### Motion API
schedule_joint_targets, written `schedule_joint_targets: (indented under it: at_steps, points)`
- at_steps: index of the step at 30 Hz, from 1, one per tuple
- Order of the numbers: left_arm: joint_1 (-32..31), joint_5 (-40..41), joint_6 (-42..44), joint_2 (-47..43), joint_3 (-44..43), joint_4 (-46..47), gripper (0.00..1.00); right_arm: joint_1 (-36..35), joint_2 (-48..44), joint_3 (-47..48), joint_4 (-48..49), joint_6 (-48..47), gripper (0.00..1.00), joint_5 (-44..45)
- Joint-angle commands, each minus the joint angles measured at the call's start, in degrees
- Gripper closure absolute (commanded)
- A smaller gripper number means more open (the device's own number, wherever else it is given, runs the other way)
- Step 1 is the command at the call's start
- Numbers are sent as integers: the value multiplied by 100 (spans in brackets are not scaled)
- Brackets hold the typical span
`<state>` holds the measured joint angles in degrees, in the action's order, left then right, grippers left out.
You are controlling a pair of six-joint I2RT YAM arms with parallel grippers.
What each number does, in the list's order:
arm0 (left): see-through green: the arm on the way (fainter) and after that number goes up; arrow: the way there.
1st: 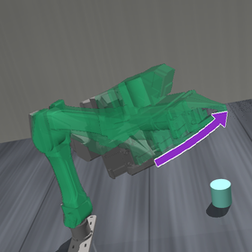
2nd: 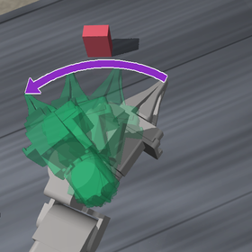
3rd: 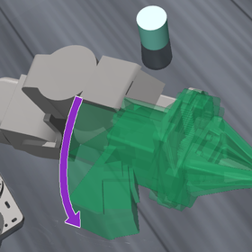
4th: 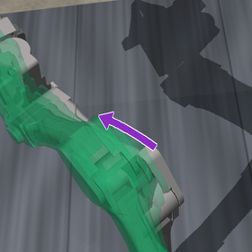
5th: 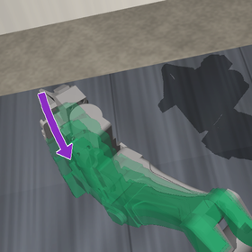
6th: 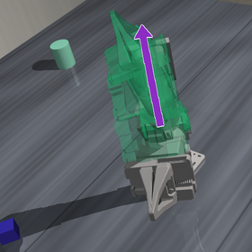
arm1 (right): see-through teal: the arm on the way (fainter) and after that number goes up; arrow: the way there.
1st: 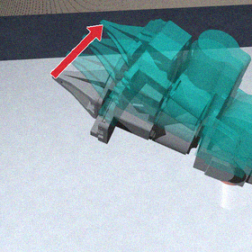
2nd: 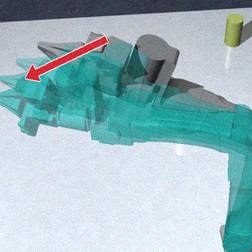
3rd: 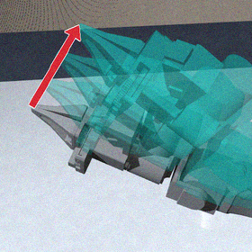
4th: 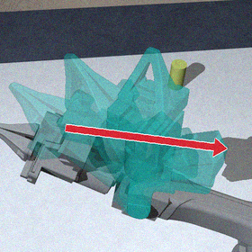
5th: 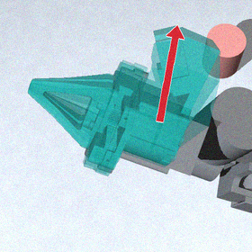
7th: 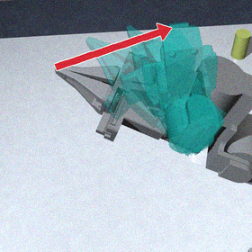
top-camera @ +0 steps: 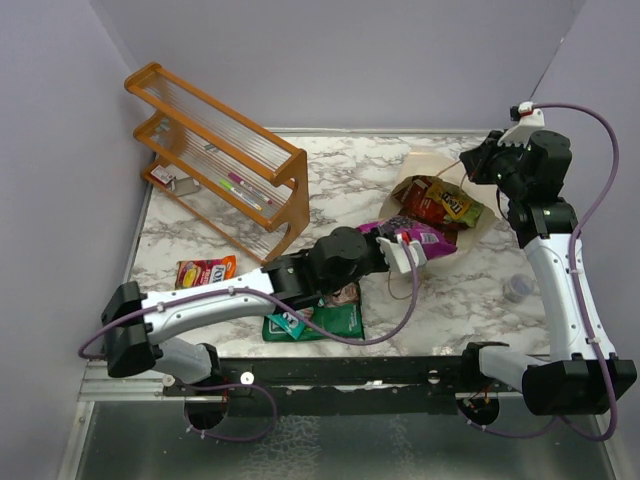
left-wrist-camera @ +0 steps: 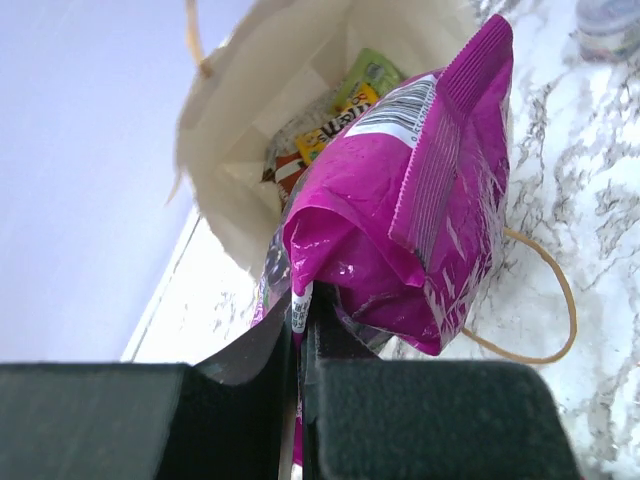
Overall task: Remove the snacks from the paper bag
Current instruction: Place the snack at the center of the board.
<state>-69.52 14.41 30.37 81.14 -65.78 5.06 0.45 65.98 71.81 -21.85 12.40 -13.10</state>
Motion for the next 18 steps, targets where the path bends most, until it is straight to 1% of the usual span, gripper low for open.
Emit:
schedule_joint_targets:
  at_steps: [1,6,9,15,18]
  points:
    - [3,843,-1338,-867,-500,-631,100,-10,18,-77,155,-18,98,17]
    - [166,1406,-2664,-1460,-553,-2141,100,-10,61,-93,134,-10,98,-47]
    - [267,1807,-3553,-1660,-658,-3113,100,-10,102,-106,121,-17,99,-101]
    - [538,1924,-5023,-1500,-844,-5085,100,-10,211,-160,119,-4,98,-304]
    - [690,1863,-5614,-1351,-838,-5860,100,-10,236,-159,120,14,99,-391]
